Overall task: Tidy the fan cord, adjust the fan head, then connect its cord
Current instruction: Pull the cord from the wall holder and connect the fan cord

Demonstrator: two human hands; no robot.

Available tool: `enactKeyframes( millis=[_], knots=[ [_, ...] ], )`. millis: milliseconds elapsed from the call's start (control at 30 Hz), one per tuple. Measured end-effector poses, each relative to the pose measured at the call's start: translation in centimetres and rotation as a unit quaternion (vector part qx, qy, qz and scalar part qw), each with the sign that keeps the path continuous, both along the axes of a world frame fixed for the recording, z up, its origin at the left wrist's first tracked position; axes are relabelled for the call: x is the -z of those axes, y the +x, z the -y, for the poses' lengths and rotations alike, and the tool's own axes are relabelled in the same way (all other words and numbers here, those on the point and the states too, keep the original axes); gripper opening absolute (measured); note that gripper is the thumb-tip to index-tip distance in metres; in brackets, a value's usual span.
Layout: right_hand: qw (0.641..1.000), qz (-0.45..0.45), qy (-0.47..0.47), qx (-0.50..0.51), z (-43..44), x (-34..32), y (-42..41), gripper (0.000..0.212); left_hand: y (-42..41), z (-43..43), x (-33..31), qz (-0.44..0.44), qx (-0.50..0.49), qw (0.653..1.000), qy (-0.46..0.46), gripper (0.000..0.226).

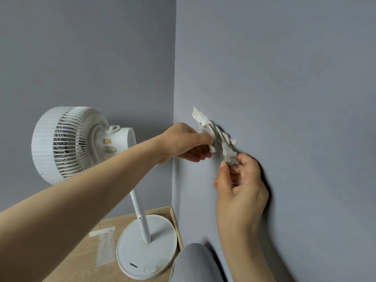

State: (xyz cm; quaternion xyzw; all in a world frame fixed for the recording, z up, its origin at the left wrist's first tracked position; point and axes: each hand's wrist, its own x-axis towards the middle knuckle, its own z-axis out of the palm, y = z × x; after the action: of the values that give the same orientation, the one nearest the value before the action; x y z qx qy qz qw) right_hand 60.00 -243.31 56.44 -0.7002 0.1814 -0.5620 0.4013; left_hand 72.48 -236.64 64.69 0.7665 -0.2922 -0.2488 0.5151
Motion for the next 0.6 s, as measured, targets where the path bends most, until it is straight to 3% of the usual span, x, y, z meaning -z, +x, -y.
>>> enactKeyframes(
  millis=[267,600],
  knots=[
    [1.000,-0.026,0.006,0.009,-0.2,2.2,0.9,0.028,0.5,-0.1,-1.0,0.087,0.009,0.995,0.047,0.021],
    [0.996,-0.082,0.041,0.003,-0.3,3.8,2.6,0.036,0.4,-0.1,-1.1,0.116,0.003,0.992,0.053,0.019]
  ],
)
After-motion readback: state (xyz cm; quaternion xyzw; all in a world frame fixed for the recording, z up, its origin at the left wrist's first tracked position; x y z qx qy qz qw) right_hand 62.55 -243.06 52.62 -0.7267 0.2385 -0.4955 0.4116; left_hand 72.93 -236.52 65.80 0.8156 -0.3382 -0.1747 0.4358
